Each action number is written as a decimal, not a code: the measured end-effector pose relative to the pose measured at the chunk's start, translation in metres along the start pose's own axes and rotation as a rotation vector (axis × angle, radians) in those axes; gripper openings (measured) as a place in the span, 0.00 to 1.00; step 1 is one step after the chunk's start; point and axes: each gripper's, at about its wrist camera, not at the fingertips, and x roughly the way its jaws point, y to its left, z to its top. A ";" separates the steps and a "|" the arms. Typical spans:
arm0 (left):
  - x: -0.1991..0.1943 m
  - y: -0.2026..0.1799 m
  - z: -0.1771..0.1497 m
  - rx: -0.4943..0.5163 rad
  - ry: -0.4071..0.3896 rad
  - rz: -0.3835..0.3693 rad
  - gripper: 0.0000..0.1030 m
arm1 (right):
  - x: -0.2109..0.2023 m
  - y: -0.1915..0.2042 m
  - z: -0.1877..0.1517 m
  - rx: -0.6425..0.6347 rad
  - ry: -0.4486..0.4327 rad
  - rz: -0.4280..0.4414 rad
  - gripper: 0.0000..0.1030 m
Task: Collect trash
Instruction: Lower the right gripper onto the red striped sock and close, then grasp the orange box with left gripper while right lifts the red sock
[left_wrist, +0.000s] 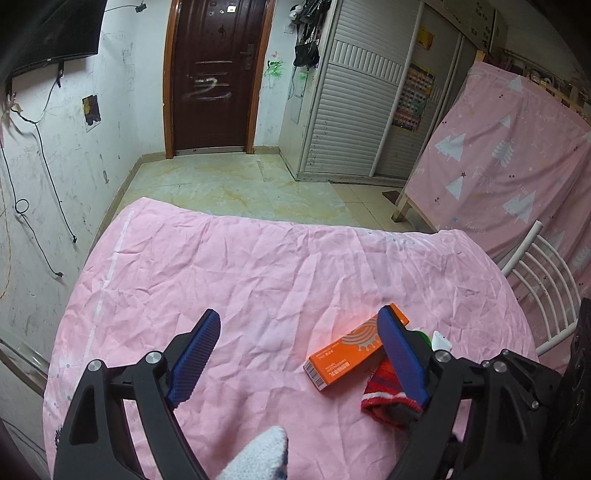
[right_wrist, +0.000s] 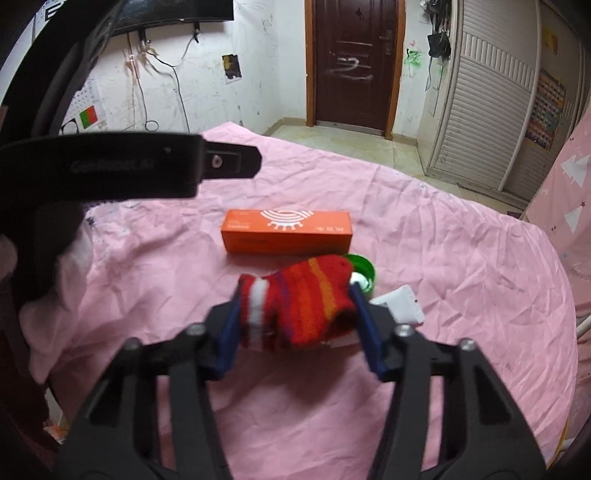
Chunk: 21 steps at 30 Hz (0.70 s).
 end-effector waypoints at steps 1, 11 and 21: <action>0.001 -0.001 0.000 0.003 0.002 -0.001 0.76 | -0.001 -0.002 0.000 0.006 -0.002 0.003 0.38; 0.028 -0.026 -0.005 0.100 0.070 0.000 0.76 | -0.034 -0.050 -0.011 0.129 -0.071 -0.040 0.33; 0.051 -0.050 -0.015 0.197 0.113 0.032 0.70 | -0.052 -0.088 -0.020 0.211 -0.114 -0.052 0.33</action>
